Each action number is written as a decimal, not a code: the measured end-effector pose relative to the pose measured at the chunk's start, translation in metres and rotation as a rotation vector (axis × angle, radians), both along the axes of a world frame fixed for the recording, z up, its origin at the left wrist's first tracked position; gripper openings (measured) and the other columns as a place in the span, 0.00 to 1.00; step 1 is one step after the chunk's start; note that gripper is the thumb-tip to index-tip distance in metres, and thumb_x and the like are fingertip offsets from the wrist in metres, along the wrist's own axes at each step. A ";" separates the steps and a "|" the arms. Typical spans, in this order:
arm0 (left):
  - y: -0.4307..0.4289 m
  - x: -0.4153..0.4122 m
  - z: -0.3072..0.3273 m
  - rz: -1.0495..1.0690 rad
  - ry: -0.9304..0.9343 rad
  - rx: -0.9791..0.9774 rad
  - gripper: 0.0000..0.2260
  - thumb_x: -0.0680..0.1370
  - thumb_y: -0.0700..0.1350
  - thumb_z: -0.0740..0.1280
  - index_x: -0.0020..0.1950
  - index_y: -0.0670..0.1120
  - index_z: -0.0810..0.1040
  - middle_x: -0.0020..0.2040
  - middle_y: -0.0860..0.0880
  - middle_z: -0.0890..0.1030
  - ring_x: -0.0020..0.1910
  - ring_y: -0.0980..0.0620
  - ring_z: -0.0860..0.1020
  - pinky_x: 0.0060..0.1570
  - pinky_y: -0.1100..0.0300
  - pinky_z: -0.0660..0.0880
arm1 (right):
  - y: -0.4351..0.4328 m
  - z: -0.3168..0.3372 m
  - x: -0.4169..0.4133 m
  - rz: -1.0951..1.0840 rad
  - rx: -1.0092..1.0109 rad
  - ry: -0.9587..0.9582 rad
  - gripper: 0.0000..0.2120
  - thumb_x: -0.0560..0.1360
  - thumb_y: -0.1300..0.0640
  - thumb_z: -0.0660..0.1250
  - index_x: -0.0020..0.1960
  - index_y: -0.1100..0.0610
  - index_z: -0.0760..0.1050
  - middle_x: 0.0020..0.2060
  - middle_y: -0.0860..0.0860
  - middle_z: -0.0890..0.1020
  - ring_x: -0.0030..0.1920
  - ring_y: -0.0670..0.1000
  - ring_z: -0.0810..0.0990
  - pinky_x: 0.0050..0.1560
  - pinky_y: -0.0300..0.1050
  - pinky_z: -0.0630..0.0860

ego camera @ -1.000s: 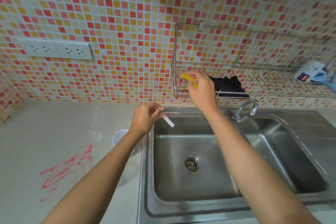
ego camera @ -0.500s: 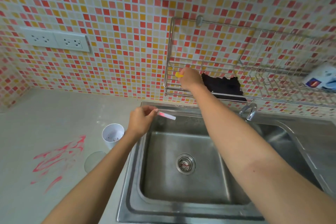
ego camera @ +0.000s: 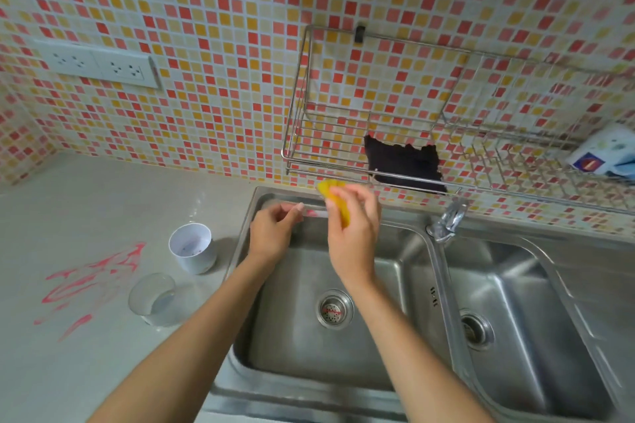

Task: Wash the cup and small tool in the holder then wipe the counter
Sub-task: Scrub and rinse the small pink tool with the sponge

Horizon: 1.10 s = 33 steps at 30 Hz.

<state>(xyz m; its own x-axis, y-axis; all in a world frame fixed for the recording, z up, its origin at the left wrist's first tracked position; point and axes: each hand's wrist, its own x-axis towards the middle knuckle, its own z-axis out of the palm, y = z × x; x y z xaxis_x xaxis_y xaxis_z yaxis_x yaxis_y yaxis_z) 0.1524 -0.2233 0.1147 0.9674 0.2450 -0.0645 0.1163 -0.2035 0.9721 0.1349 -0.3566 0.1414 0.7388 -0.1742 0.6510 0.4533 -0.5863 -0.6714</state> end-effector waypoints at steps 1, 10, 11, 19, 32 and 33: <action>-0.008 -0.001 -0.002 -0.012 -0.001 -0.029 0.10 0.77 0.52 0.68 0.42 0.47 0.84 0.39 0.50 0.84 0.41 0.52 0.82 0.50 0.52 0.78 | -0.007 -0.014 -0.005 0.013 -0.012 0.037 0.09 0.76 0.64 0.68 0.56 0.58 0.80 0.53 0.50 0.73 0.56 0.47 0.73 0.60 0.35 0.68; -0.066 -0.007 -0.019 -0.022 0.010 -0.107 0.09 0.77 0.48 0.69 0.39 0.46 0.83 0.36 0.51 0.84 0.37 0.59 0.80 0.46 0.55 0.77 | -0.044 -0.053 -0.003 0.073 -0.091 0.237 0.13 0.79 0.59 0.63 0.62 0.54 0.78 0.49 0.50 0.70 0.50 0.48 0.72 0.57 0.34 0.69; -0.069 -0.007 -0.020 -0.022 0.007 -0.096 0.09 0.77 0.48 0.69 0.39 0.47 0.83 0.36 0.52 0.84 0.36 0.60 0.80 0.46 0.56 0.76 | -0.049 -0.055 -0.001 0.073 -0.107 0.236 0.14 0.79 0.60 0.63 0.62 0.54 0.78 0.49 0.50 0.70 0.49 0.48 0.72 0.56 0.36 0.70; -0.083 -0.005 -0.028 -0.022 0.038 0.011 0.11 0.77 0.52 0.69 0.42 0.46 0.84 0.39 0.51 0.85 0.43 0.52 0.83 0.50 0.50 0.79 | -0.062 -0.068 -0.005 0.077 -0.090 0.258 0.15 0.78 0.61 0.64 0.63 0.54 0.78 0.49 0.49 0.71 0.48 0.48 0.73 0.54 0.36 0.72; -0.089 -0.005 -0.036 -0.141 0.067 0.179 0.09 0.79 0.48 0.66 0.41 0.49 0.81 0.38 0.53 0.84 0.43 0.54 0.83 0.51 0.52 0.79 | -0.093 -0.092 -0.004 0.093 -0.251 0.334 0.18 0.75 0.59 0.69 0.65 0.52 0.76 0.67 0.51 0.73 0.58 0.53 0.73 0.62 0.42 0.70; -0.089 -0.005 -0.036 -0.146 0.071 0.180 0.09 0.79 0.48 0.66 0.41 0.49 0.81 0.38 0.54 0.84 0.43 0.55 0.83 0.52 0.51 0.79 | -0.094 -0.092 -0.003 0.087 -0.303 0.335 0.20 0.73 0.59 0.71 0.64 0.52 0.76 0.67 0.49 0.74 0.56 0.54 0.73 0.59 0.42 0.71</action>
